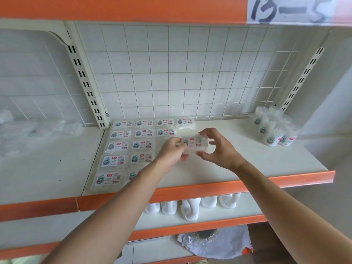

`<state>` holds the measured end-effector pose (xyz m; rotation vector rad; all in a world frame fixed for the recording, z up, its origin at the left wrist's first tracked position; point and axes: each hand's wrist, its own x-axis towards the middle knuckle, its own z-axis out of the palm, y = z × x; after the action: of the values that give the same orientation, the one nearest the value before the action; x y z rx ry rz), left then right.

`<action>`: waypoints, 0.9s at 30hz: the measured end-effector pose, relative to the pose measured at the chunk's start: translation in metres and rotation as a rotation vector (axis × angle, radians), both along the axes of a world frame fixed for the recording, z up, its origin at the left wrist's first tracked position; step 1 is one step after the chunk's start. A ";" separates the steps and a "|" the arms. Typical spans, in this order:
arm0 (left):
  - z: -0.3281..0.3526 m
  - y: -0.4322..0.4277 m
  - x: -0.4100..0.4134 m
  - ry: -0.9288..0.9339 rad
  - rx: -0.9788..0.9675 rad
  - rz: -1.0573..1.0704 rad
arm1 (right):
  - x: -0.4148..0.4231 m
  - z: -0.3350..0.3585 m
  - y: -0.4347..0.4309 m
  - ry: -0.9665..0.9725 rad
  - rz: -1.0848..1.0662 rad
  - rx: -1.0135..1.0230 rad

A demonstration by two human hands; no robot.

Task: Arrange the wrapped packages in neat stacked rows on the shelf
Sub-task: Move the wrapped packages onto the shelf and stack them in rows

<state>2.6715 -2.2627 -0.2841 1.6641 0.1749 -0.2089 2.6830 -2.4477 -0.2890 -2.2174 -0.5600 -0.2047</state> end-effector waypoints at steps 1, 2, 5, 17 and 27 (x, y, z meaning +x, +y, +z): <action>-0.001 0.001 0.001 -0.017 0.018 0.010 | 0.001 -0.002 -0.001 -0.001 -0.008 -0.027; -0.002 0.002 0.001 -0.028 0.027 0.014 | 0.002 -0.004 -0.001 -0.005 -0.014 -0.055; -0.002 0.002 0.001 -0.039 0.032 0.022 | 0.004 -0.007 -0.002 -0.018 -0.022 -0.105; -0.007 0.001 0.006 -0.067 0.036 0.076 | 0.009 -0.011 0.011 -0.265 -0.089 -0.385; -0.001 0.010 0.016 -0.279 0.708 -0.119 | 0.034 -0.018 0.023 -0.045 -0.149 -0.530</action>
<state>2.6876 -2.2522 -0.2852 2.3888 -0.0754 0.0066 2.7168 -2.4244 -0.3070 -2.7788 -0.5153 -0.2002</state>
